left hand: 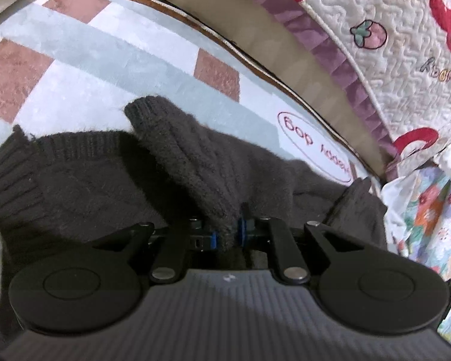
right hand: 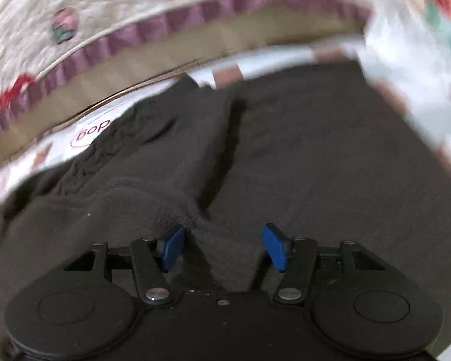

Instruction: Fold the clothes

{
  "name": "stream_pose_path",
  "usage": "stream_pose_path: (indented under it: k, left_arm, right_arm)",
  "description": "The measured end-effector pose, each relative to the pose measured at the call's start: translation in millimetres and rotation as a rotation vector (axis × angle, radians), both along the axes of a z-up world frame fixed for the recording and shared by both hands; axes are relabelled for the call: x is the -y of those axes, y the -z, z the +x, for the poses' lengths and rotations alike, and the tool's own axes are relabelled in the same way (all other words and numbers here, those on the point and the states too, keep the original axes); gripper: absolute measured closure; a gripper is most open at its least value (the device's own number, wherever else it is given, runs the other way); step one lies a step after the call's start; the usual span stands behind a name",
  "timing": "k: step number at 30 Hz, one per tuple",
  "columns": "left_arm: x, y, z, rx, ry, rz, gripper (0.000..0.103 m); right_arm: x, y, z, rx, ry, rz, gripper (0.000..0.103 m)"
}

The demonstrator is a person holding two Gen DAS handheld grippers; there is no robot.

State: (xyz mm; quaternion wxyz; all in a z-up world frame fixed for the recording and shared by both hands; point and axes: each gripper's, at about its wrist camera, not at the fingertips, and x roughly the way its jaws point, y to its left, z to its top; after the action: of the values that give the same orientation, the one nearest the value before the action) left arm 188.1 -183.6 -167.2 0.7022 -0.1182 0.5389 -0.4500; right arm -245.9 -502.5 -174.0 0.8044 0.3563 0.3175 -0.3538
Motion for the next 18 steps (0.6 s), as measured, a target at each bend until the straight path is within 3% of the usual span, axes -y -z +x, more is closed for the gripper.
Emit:
stream_pose_path:
  k: [3,4,6,7,10,13,16,18]
  left_arm:
    - [1,0,-1,-0.005,0.002,0.004,0.092]
    - [2,0,-2,-0.007,0.004,0.0,0.092]
    - [1,-2,-1,-0.011,-0.001,-0.037,0.092]
    - [0,-3,0,-0.013,-0.005,-0.066,0.092]
    - [-9,-13,1,-0.016,-0.029,-0.159,0.092]
    - [-14,-18,-1,-0.031,-0.046,-0.203,0.091]
    - [-8,-11,-3,-0.036,-0.03,-0.15,0.091]
    - [-2,-3,-5,-0.044,-0.01,-0.086,0.091]
  right_arm:
    - [-5,5,-7,0.096,0.005,0.094,0.039]
    - [-7,7,-9,0.127,0.003,0.124,0.055]
    - [-18,3,-4,0.089,-0.077,0.064,0.083]
    - [-24,-4,-4,0.073,-0.085,0.027,0.084]
    - [-31,-50,-22,0.177,-0.028,-0.04,0.085]
    - [-40,-101,-39,0.216,-0.029,-0.147,0.085]
    - [-44,-130,-53,0.204,-0.021,-0.197,0.085]
    - [-36,-119,-61,0.164,0.004,-0.13,0.085]
